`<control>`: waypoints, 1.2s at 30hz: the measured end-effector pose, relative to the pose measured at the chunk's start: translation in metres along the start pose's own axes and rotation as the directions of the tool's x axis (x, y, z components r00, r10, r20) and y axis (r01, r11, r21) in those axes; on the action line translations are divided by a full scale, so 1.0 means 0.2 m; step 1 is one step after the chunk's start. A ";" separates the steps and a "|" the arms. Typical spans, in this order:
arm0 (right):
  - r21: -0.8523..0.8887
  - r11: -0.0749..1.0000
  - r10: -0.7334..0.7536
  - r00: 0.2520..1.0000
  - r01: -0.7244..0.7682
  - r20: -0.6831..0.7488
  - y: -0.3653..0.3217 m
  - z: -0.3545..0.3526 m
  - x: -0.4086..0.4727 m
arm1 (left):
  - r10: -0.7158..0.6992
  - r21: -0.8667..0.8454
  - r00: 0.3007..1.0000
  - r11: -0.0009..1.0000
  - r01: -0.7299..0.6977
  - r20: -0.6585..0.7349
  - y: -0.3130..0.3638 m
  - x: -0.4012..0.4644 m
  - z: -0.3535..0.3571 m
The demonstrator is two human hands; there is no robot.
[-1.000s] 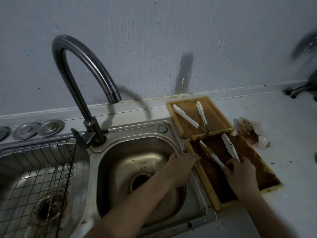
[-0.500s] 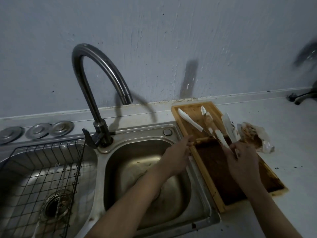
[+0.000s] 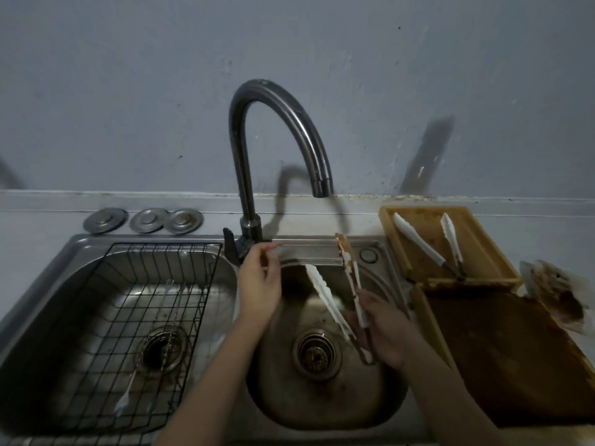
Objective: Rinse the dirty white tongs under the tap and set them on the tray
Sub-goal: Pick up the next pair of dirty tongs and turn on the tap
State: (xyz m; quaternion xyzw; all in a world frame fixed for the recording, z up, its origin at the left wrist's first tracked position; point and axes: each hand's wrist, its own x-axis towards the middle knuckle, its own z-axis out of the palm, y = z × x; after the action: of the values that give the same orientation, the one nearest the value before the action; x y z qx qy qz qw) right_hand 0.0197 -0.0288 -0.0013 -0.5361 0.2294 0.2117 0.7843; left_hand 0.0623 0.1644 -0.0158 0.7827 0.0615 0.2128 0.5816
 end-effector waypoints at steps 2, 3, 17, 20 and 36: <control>0.019 0.999 0.049 0.999 -0.049 -0.011 0.02 0.04 0.05 | 0.013 0.052 0.987 0.999 -0.004 -0.161 -0.04 0.02 -0.07; 0.030 0.997 0.068 0.998 -0.067 -0.017 0.03 0.05 0.06 | 0.031 0.066 0.972 0.998 -0.015 -0.235 -0.05 0.03 -0.09; -0.211 0.977 -0.034 0.999 0.031 -0.012 0.05 0.15 0.15 | 0.101 0.284 0.983 0.957 -0.054 -0.152 -0.08 0.27 -0.18; -0.303 0.950 -0.078 0.997 0.071 -0.011 0.06 0.15 0.16 | 0.118 0.303 0.980 0.951 -0.065 -0.160 -0.09 0.26 -0.19; -0.404 0.908 -0.113 0.993 0.109 0.013 0.06 0.16 0.15 | 0.150 0.249 0.970 0.963 -0.100 -0.192 -0.17 0.22 -0.20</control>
State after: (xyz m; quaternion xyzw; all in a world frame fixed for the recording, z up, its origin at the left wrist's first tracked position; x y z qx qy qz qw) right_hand 0.0408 0.0081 -0.0185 -0.6997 0.1542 0.2066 0.6663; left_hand 0.0917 0.2264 -0.0269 0.8222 0.0976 0.3216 0.4594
